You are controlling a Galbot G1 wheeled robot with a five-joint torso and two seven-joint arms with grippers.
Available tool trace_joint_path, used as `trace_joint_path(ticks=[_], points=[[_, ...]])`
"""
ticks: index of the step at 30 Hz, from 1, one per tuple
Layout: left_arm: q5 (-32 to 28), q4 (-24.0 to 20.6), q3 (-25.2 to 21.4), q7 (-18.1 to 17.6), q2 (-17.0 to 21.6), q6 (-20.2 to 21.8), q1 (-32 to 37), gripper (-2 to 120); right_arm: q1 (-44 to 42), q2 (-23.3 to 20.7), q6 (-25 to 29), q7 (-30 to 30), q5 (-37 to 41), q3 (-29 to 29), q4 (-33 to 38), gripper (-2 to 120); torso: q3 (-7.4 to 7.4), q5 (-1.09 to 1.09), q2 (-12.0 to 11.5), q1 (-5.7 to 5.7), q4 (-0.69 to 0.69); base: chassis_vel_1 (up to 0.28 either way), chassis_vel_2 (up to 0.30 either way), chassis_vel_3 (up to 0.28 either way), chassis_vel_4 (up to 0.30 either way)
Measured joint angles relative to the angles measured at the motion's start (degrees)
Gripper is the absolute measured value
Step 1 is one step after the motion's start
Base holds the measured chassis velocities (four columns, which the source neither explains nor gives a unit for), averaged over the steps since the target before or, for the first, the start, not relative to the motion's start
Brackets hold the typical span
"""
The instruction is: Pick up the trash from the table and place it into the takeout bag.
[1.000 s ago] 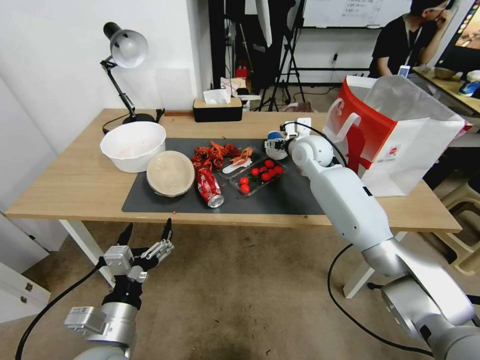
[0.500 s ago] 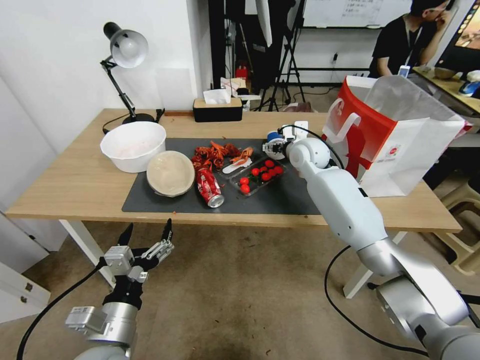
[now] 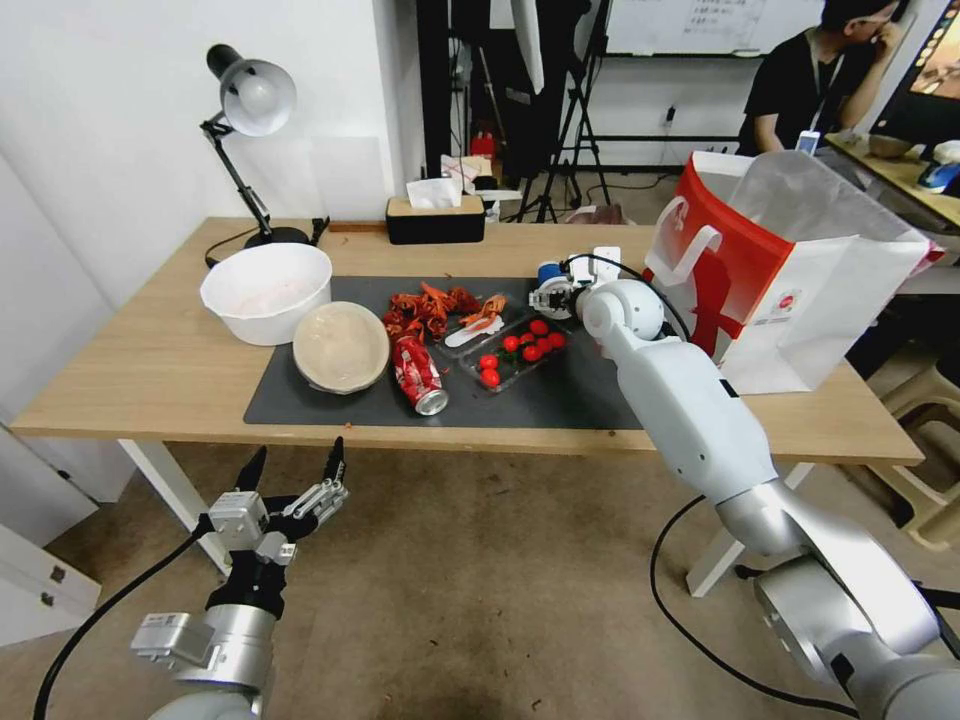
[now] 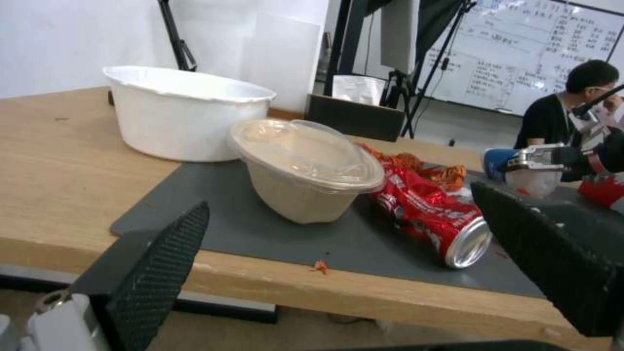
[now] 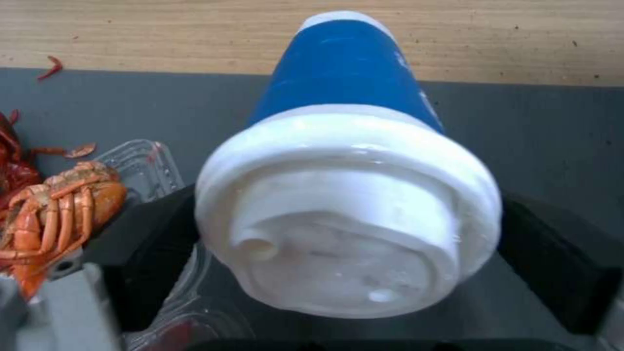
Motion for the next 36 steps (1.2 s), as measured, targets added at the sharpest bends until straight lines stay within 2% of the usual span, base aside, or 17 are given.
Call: trace_joint_path(ticks=[2,3,7,12,27,36], points=[[0.01,0.0,0.04,-0.01,0.01,0.0,-0.08,100,-0.04,-0.02,0.0,-0.06,0.09,0.12,-0.12,92,0.0,0.0,0.0,0.0,0.0,0.0,0.0,0.0,0.0],[0.02,0.0,0.13,-0.02,0.02,0.0,-0.1,100,-0.04,-0.02,0.01,-0.07,0.41,0.31,-0.27,84,0.0,0.0,0.0,0.0,0.0,0.0,0.0,0.0,0.0],[0.14,0.07,0.19,-0.03,-0.05,0.0,0.02,100,-0.04,-0.02,0.03,-0.21,0.73,0.54,-0.52,75,0.0,0.0,0.0,0.0,0.0,0.0,0.0,0.0,0.0],[0.38,0.06,0.34,-0.03,-0.25,0.0,0.12,100,0.01,0.02,0.1,-0.58,0.73,0.64,-0.75,68,-0.01,0.0,0.0,0.0,0.0,0.0,0.0,0.0,0.0],[0.75,-0.87,0.4,-0.13,-0.47,0.27,0.01,100,-0.23,-1.12,0.08,0.53,0.63,0.55,1.46,68,0.0,0.01,0.0,0.01,0.01,0.0,0.0,0.0,0.0],[0.19,-1.7,-0.37,-0.15,0.36,0.15,0.43,100,-4.66,-6.81,0.01,5.15,5.27,0.22,12.6,68,-0.01,0.0,0.0,0.01,0.0,0.0,0.0,0.0,0.0]])
